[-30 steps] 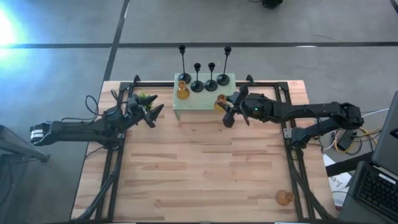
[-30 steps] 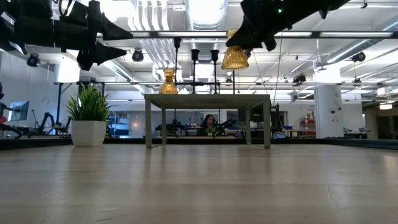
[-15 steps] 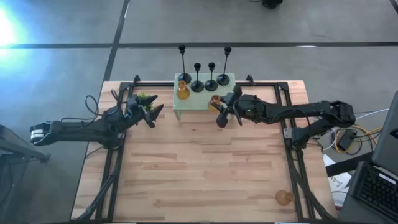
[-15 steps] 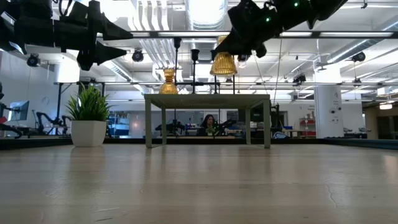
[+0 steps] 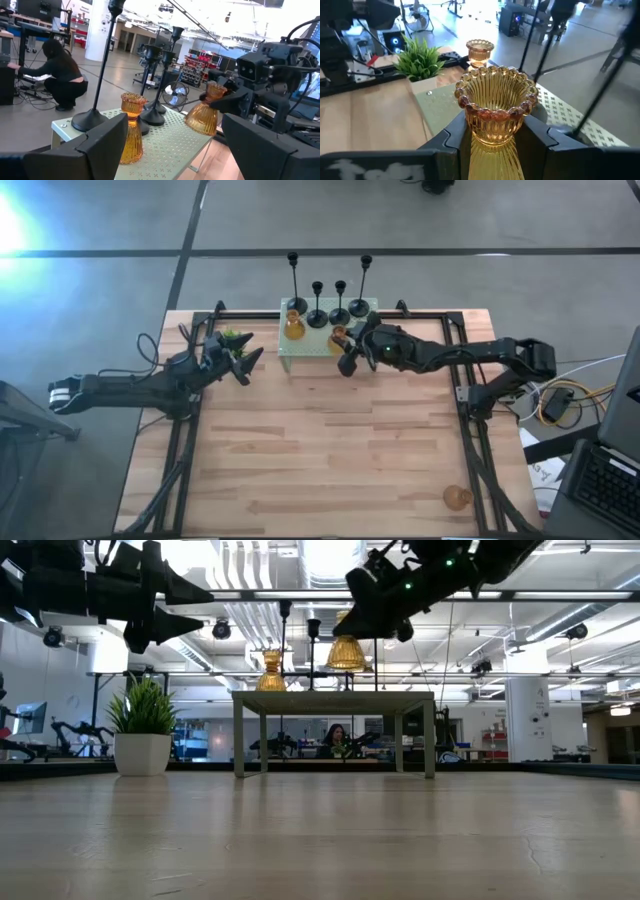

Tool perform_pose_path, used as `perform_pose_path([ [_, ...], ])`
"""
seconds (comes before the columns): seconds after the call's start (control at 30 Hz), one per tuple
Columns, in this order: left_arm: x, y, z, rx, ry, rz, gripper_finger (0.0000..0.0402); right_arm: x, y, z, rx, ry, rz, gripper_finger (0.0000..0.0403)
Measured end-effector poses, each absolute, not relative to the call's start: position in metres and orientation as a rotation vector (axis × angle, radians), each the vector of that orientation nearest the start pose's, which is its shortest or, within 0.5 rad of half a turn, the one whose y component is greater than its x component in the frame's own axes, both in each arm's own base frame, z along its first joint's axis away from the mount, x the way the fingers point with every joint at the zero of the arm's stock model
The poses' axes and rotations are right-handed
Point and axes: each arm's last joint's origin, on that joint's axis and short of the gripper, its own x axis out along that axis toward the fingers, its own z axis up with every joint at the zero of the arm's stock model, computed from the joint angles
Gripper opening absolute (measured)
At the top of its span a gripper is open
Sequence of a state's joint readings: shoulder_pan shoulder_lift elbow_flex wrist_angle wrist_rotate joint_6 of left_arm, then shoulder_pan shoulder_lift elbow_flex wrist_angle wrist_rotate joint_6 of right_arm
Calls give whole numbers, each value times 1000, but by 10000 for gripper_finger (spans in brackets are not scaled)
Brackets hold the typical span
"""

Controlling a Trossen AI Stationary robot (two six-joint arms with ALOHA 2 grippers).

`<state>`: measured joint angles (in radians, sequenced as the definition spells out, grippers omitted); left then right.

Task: Pick & Place candle stick holders
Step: Put the top orange glass candle holder on the shelf aligned with the other orange glass candle holder

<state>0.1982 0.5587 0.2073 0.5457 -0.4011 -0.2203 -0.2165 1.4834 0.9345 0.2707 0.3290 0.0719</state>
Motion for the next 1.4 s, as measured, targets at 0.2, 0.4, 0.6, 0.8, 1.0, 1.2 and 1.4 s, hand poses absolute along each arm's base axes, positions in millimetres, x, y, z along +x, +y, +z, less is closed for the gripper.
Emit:
perform_pose_path([
  [0.2,135,39,234,-233,-261,573,326,340,-86,258,27,300,-552,107],
  [0.4,135,38,233,-232,-255,557,326,344,-94,253,63,270,-579,107],
  [0.6,135,38,233,-239,-256,556,326,347,-100,244,86,284,-600,107],
  [0.8,135,38,233,-246,-257,555,326,347,-103,241,89,280,-607,107],
  [1.0,135,38,233,-246,-257,555,326,347,-105,238,111,280,-615,107],
  [1.2,135,38,233,-249,-257,555,326,353,-107,228,130,274,-616,107],
  [1.4,135,38,233,-249,-257,555,326,352,-108,228,131,281,-621,107],
])
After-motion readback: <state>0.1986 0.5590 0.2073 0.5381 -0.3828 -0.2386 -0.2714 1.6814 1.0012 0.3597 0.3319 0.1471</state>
